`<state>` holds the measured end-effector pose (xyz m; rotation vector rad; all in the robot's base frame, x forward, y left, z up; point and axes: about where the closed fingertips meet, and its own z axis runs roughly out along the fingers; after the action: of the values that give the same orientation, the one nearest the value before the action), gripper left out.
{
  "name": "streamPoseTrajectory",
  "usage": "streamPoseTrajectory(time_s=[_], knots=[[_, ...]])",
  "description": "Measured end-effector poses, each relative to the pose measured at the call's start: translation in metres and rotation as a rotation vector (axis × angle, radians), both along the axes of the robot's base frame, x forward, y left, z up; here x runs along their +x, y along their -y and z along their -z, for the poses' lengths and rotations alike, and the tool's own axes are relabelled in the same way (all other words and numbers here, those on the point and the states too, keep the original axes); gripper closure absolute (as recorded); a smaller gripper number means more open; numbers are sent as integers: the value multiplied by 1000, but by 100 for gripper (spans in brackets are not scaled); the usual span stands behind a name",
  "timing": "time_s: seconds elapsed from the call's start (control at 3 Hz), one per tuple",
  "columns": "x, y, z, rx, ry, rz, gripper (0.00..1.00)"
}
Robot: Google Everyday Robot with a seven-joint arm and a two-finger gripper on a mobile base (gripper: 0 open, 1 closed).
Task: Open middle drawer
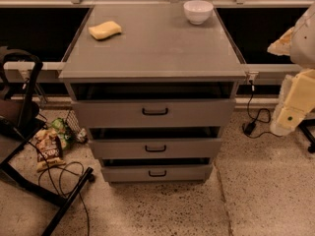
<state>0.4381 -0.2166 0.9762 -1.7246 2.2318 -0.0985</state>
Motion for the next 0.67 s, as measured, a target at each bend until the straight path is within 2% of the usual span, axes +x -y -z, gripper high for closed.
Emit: streamPoseTrajectory(time_s=[0.33,0.67], knots=[[0,0,0,0,0,0,0],[4,-5,-3,-66,24,-17,0]])
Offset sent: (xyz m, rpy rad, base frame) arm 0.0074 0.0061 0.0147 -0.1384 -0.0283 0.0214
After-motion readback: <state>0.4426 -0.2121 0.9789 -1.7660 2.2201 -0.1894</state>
